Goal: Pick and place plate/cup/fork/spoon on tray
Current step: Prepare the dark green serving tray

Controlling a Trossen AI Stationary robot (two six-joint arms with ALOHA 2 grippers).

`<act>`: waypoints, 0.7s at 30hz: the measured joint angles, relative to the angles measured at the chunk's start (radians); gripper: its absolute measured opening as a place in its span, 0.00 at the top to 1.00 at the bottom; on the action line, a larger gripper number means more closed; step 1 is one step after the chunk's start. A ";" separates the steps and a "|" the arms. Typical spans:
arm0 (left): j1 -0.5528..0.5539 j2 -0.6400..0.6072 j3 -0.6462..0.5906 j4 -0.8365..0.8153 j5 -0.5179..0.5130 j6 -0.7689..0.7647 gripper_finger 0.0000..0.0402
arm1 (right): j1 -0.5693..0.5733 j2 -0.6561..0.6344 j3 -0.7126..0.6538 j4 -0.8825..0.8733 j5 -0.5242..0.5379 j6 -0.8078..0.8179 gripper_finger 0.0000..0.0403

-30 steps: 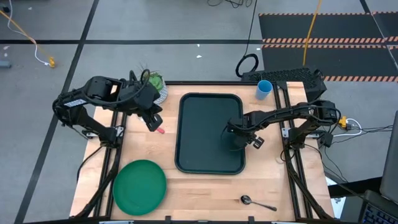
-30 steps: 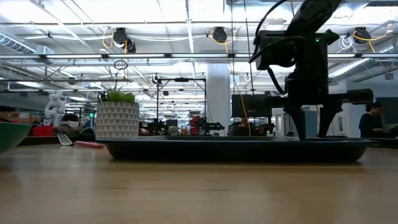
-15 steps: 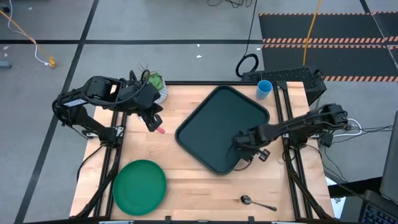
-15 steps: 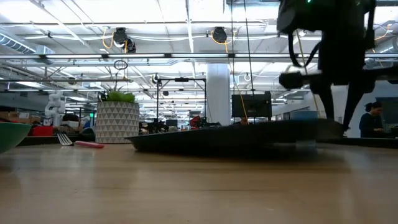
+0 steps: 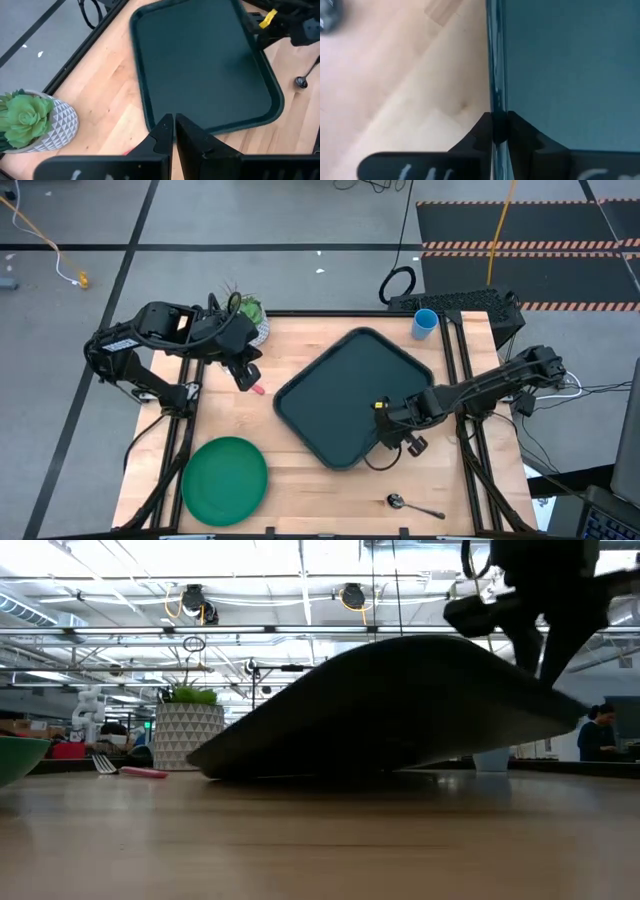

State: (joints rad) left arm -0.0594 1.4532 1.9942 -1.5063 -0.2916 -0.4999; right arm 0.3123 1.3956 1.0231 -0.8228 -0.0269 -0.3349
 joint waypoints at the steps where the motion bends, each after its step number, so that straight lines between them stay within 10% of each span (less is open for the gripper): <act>1: 0.000 0.000 0.000 0.000 0.000 0.000 0.95 | 0.010 0.000 0.007 -0.005 0.000 0.037 0.95; 21: 0.000 0.000 0.000 -0.002 0.001 -0.008 0.95 | 0.113 0.181 0.166 0.161 -0.131 0.609 0.95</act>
State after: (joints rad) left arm -0.0593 1.4532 1.9942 -1.5082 -0.2905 -0.5079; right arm 0.4251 1.5764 1.1890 -0.6615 -0.1577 0.2742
